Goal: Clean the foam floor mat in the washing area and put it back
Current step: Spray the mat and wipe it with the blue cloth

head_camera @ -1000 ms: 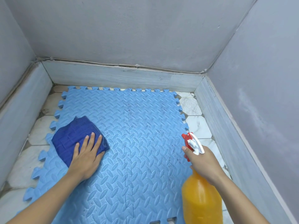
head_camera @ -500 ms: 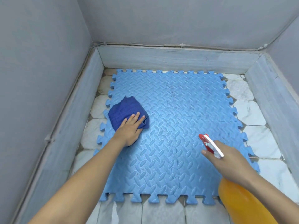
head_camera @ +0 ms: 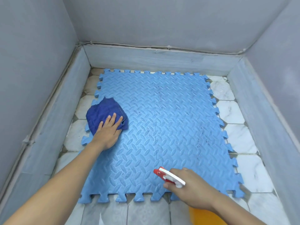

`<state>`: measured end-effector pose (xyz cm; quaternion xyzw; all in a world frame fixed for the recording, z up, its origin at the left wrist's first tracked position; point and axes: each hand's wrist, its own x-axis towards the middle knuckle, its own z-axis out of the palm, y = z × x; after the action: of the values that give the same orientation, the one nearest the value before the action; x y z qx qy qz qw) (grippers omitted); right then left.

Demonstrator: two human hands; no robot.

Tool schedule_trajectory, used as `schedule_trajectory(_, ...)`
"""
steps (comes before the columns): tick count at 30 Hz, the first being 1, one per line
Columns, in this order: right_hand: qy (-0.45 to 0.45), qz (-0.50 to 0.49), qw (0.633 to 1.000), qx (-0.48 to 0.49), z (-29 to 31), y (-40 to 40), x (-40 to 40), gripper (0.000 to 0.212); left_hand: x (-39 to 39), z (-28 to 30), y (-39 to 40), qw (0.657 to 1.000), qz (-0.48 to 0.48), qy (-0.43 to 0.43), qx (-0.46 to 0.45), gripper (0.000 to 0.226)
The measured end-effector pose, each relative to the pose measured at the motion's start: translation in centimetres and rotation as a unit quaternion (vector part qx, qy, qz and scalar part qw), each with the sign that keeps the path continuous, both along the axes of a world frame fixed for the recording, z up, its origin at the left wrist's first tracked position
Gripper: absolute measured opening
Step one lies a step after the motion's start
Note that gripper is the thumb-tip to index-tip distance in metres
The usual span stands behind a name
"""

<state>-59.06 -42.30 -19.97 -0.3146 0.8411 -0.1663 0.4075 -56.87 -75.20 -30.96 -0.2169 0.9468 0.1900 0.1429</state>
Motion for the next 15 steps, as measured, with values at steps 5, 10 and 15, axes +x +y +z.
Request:
schedule_trajectory(5, -0.015, -0.080, 0.997, -0.007, 0.0, 2.4, 0.2, 0.026, -1.2, -0.4, 2.3, 0.999, -0.009, 0.019, -0.027, 0.055)
schedule_trajectory(10, 0.019, -0.234, 0.972, 0.006, -0.1, 9.2, 0.2, 0.031, -3.2, -0.4, 5.3, 0.999, -0.037, 0.028, -0.001, 0.054)
schedule_trajectory(15, 0.077, -0.380, 0.921, 0.021, 0.5, 15.1, 1.7, 0.015, -5.3, -0.2, 8.8, 0.994, -0.098, 0.038, 0.009, 0.055)
